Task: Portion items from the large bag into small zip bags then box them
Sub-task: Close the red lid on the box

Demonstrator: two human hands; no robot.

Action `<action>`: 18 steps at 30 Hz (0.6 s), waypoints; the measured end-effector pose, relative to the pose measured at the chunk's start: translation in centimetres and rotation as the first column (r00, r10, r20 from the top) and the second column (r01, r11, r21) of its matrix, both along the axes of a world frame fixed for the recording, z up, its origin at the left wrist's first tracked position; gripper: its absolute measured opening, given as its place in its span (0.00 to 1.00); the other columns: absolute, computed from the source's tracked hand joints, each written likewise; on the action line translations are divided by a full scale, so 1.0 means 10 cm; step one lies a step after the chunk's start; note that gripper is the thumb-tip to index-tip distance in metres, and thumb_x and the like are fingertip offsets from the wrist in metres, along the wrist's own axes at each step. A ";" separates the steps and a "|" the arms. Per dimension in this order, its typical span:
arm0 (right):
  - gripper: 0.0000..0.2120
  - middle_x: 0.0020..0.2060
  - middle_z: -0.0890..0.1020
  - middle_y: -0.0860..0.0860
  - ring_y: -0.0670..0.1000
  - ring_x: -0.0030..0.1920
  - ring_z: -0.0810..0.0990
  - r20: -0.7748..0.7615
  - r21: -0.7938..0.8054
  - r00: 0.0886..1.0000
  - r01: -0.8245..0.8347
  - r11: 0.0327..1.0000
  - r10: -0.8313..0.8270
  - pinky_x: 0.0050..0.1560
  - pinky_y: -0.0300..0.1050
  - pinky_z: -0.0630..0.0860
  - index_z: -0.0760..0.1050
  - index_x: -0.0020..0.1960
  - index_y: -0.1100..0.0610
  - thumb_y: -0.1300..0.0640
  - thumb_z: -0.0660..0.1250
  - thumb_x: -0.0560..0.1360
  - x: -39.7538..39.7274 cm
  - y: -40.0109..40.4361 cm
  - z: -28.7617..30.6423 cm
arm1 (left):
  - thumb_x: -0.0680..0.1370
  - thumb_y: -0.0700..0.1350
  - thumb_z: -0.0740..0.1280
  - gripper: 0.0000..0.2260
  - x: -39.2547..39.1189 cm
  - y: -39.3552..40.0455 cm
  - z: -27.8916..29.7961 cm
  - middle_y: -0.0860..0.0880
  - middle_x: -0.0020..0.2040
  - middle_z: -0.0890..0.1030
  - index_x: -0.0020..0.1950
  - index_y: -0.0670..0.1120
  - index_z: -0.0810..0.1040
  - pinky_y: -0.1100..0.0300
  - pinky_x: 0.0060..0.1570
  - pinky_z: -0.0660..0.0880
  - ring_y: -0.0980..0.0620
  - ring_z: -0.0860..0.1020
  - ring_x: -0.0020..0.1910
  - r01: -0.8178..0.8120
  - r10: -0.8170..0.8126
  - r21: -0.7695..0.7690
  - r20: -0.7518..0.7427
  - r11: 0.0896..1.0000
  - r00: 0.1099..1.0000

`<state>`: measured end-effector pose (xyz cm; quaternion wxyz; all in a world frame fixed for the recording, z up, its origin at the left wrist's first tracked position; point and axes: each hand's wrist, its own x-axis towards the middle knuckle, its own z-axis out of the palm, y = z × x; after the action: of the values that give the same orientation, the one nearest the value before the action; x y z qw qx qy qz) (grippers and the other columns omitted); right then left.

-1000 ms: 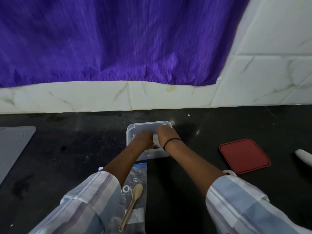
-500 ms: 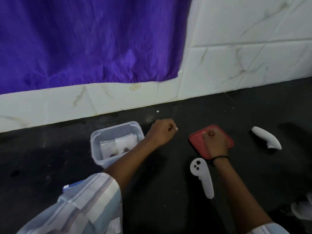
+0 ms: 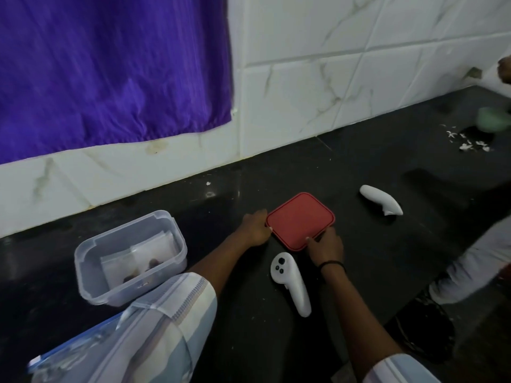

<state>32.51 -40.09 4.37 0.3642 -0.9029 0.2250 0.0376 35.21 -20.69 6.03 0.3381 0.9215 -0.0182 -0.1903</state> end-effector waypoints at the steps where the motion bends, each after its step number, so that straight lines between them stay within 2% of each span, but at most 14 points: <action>1: 0.20 0.57 0.77 0.59 0.60 0.59 0.75 0.005 -0.001 1.000 0.007 1.000 -0.007 0.58 0.51 0.73 0.71 0.60 0.62 0.56 0.71 0.71 0.01 0.00 0.00 | 0.79 0.45 0.64 0.11 0.01 -0.02 -0.02 0.44 0.63 0.76 0.60 0.45 0.73 0.47 0.68 0.68 0.41 0.72 0.66 0.003 -0.003 0.005 -0.007 1.000 1.000; 5: 0.20 0.57 0.79 0.59 0.61 0.57 0.77 0.019 0.064 0.997 0.070 0.996 -0.071 0.56 0.51 0.75 0.71 0.61 0.63 0.57 0.71 0.72 0.08 0.05 -0.02 | 0.80 0.43 0.63 0.10 0.03 -0.11 0.02 0.43 0.62 0.77 0.61 0.43 0.74 0.49 0.68 0.67 0.43 0.73 0.63 0.016 -0.016 -0.022 -0.013 1.000 1.000; 7: 0.20 0.55 0.79 0.59 0.61 0.56 0.78 -0.001 0.120 0.991 0.132 0.984 -0.133 0.53 0.49 0.75 0.73 0.60 0.63 0.57 0.73 0.72 0.12 0.08 -0.02 | 0.79 0.41 0.63 0.10 0.03 -0.15 0.05 0.43 0.59 0.78 0.59 0.42 0.75 0.49 0.67 0.69 0.44 0.76 0.59 -0.040 0.038 -0.077 -0.024 0.996 0.999; 10: 0.13 0.49 0.83 0.58 0.59 0.50 0.81 -0.019 0.247 0.969 0.242 0.938 -0.245 0.47 0.45 0.75 0.78 0.53 0.63 0.58 0.73 0.71 0.18 0.12 -0.01 | 0.78 0.40 0.63 0.09 0.04 -0.13 0.06 0.44 0.54 0.79 0.57 0.44 0.76 0.53 0.56 0.76 0.46 0.78 0.54 -0.199 0.188 -0.233 -0.070 0.952 0.980; 12: 0.05 0.40 0.83 0.57 0.58 0.44 0.83 0.046 0.312 0.965 0.232 0.921 -0.258 0.46 0.48 0.79 0.80 0.44 0.61 0.60 0.72 0.71 0.20 0.17 0.03 | 0.79 0.41 0.63 0.08 0.04 -0.11 0.12 0.45 0.54 0.79 0.58 0.45 0.75 0.57 0.48 0.75 0.49 0.78 0.51 -0.272 0.260 -0.319 -0.082 0.908 0.962; 13: 0.03 0.37 0.82 0.55 0.58 0.42 0.83 0.092 0.352 0.959 0.222 0.909 -0.269 0.46 0.51 0.81 0.78 0.41 0.59 0.62 0.72 0.71 0.20 0.21 0.09 | 0.79 0.43 0.64 0.09 0.02 -0.10 0.18 0.45 0.55 0.79 0.58 0.45 0.75 0.58 0.47 0.75 0.51 0.78 0.50 -0.297 0.290 -0.357 -0.074 0.886 0.954; 15: 0.07 0.36 0.80 0.53 0.54 0.38 0.81 0.173 0.468 0.936 0.195 0.862 -0.306 0.46 0.54 0.81 0.75 0.43 0.55 0.64 0.70 0.71 0.18 0.31 0.27 | 0.79 0.51 0.65 0.16 -0.02 -0.06 0.31 0.49 0.59 0.78 0.64 0.45 0.73 0.56 0.53 0.76 0.52 0.78 0.53 -0.354 0.359 -0.452 -0.079 0.819 0.930; 17: 0.10 0.39 0.78 0.53 0.50 0.38 0.78 0.290 0.539 0.906 0.110 0.835 -0.307 0.45 0.51 0.79 0.75 0.48 0.54 0.66 0.69 0.71 0.14 0.48 0.52 | 0.77 0.64 0.62 0.26 -0.11 0.03 0.50 0.53 0.60 0.77 0.68 0.48 0.72 0.53 0.61 0.75 0.52 0.78 0.56 -0.410 0.419 -0.551 -0.119 0.727 0.900; 18: 0.11 0.41 0.78 0.52 0.49 0.40 0.78 0.360 0.548 0.890 0.042 0.836 -0.280 0.45 0.50 0.78 0.74 0.49 0.54 0.66 0.69 0.70 0.10 0.60 0.64 | 0.76 0.69 0.59 0.28 -0.17 0.10 0.60 0.54 0.58 0.79 0.65 0.50 0.75 0.53 0.61 0.75 0.54 0.79 0.56 -0.420 0.430 -0.600 -0.137 0.681 0.892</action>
<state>33.52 -34.12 10.81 0.6390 -0.7314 0.1980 -0.1320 33.49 -19.70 12.03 0.6535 0.7406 0.1325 -0.0831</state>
